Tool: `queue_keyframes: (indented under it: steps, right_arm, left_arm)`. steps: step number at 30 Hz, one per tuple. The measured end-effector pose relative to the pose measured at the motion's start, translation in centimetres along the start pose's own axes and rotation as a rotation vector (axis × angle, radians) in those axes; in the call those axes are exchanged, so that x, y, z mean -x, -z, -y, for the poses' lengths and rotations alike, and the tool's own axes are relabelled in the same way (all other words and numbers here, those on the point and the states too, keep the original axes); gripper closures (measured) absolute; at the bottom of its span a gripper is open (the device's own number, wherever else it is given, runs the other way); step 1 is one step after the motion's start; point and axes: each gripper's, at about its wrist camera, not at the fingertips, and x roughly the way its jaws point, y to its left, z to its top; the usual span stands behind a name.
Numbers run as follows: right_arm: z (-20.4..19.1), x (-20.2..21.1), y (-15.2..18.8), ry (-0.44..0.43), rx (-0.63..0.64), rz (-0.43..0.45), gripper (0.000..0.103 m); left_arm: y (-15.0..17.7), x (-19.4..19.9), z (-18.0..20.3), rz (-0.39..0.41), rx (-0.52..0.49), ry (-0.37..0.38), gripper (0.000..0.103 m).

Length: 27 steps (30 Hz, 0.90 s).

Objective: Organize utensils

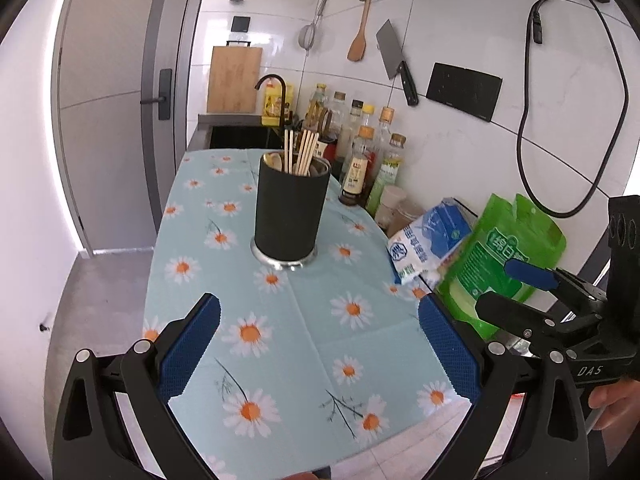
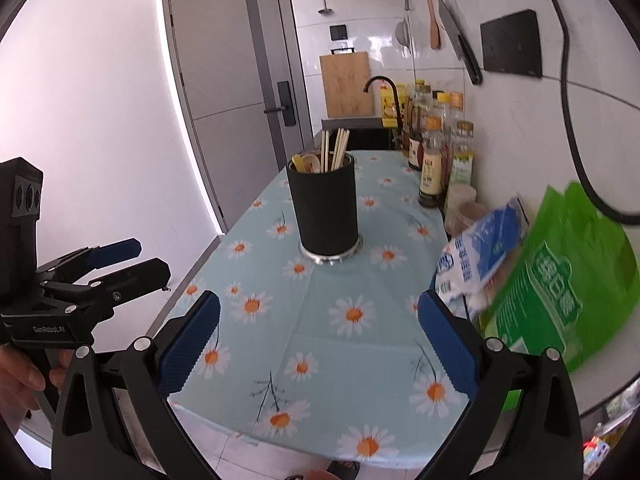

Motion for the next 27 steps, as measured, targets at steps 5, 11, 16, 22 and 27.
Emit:
queue_keyframes:
  steps: [5,11,16,22,27]
  right_arm:
    - [0.0,0.6,1.0,0.019,-0.011,-0.001,0.005]
    - [0.1,0.8,1.8,0.021,-0.043,-0.008,0.005]
    - [-0.6,0.7,2.1,0.027,-0.014,-0.021,0.005]
    - [-1.2,0.4,2.6,0.033,-0.005,-0.033,0.005]
    - [-1.3,0.3,2.8,0.032,-0.014,-0.036,0.005]
  left_arm:
    - [0.8,0.4,0.0,-0.008,-0.004,0.008,0.006]
    - [1.7,0.9,0.1,-0.015,-0.026,0.003,0.006]
    - [2.0,1.4,0.0,-0.021,-0.029,0.001,0.006]
    - [2.7,1.6,0.0,-0.033,-0.039,0.004,0.006]
    - [3.0,1.6,-0.1,-0.054,-0.046,0.003,0.006]
